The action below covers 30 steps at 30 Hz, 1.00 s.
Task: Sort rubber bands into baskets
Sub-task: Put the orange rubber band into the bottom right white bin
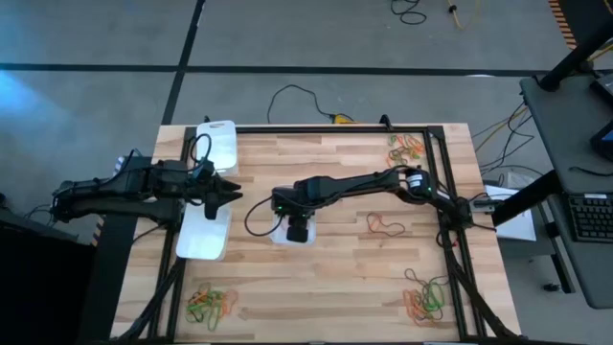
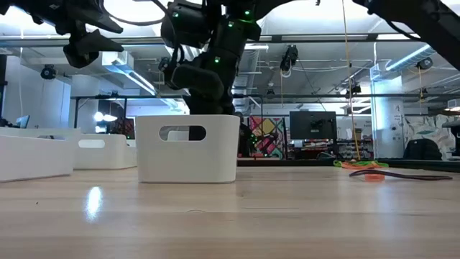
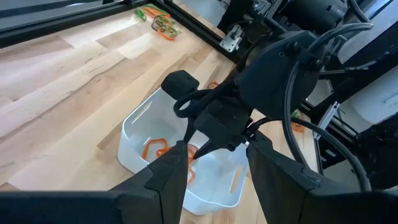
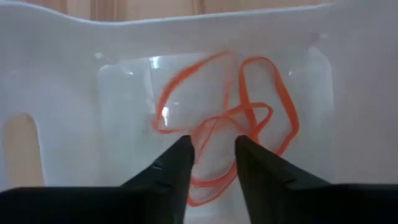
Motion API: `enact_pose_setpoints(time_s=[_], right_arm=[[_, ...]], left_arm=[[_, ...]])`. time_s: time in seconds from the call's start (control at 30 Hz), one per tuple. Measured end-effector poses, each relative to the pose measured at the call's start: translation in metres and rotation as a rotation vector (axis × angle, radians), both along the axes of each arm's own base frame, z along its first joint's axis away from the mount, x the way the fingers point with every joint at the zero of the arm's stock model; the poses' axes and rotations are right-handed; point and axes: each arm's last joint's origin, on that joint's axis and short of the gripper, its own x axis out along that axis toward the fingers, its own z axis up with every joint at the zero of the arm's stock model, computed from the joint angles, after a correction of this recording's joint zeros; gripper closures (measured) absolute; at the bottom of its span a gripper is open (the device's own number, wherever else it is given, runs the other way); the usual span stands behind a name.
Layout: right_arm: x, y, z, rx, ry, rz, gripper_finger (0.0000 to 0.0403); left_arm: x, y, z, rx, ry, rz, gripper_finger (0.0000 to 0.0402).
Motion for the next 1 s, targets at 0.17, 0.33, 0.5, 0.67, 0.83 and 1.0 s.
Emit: enact_pose_setpoints(time_s=[0.17,0.33,0.5,0.67,0.83,1.0], right_arm=[[-0.004,0.000,0.012,-0.024,-0.010,-0.008,0.0232],[-0.021,0.000,0.056,-0.080,-0.060,-0.025,0.0204],[-0.045,0.007,0.101,-0.153,-0.140,-0.024,0.0197],[-0.078,0.014,0.123,-0.192,-0.164,-0.048,0.0197],[-0.115,0.017,0.118,-0.173,-0.128,-0.137,0.0197],[-0.150,0.017,0.090,-0.119,-0.033,-0.257,0.0197]], left_arm=[[0.000,0.000,0.000,0.000,-0.001,0.000,0.0248],[-0.002,-0.001,0.001,-0.023,-0.014,-0.015,0.0248],[-0.003,-0.001,0.002,-0.029,-0.024,-0.013,0.0248],[0.002,-0.001,0.006,-0.020,-0.068,-0.017,0.0248],[0.012,0.001,0.006,0.011,-0.068,0.006,0.0248],[0.026,0.003,-0.002,0.045,-0.001,0.038,0.0248]])
